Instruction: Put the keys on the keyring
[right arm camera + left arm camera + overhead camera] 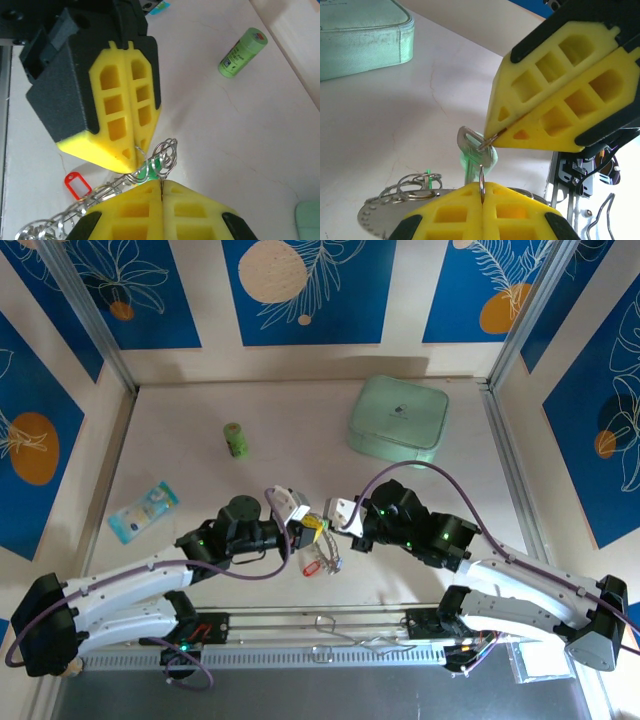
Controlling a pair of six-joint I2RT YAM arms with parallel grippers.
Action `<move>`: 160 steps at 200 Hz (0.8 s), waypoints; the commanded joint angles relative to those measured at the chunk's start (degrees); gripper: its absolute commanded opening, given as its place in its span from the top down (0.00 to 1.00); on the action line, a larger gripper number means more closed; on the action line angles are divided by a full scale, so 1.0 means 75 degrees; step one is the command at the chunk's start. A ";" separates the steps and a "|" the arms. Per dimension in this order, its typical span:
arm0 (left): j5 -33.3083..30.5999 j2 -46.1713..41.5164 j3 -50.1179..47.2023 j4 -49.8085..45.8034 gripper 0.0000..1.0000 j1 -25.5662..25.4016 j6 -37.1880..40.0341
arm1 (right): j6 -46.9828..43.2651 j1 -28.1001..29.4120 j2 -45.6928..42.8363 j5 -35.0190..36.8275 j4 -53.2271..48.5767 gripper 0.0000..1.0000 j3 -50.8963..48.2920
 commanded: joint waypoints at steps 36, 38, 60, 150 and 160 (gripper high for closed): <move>0.0341 -0.0030 0.0239 0.0663 1.00 -0.0046 -0.0052 | 0.0042 0.0070 0.0149 -0.0219 0.0026 1.00 0.0010; 0.0355 -0.0031 0.0223 0.0680 1.00 -0.0046 -0.0053 | 0.0039 0.0070 0.0159 -0.0227 0.0026 1.00 0.0010; 0.0427 -0.0056 0.0181 0.0754 1.00 -0.0049 -0.0003 | 0.0088 0.0083 0.0177 -0.0358 0.0003 1.00 0.0010; 0.0121 0.0030 0.0352 0.0467 1.00 -0.0046 -0.0139 | 0.0159 0.0139 -0.0119 -0.0587 -0.0447 1.00 -0.0013; 0.0077 0.0045 0.0370 0.0413 1.00 -0.0046 -0.0154 | 0.0137 0.0169 -0.0119 -0.0551 -0.0527 1.00 -0.0006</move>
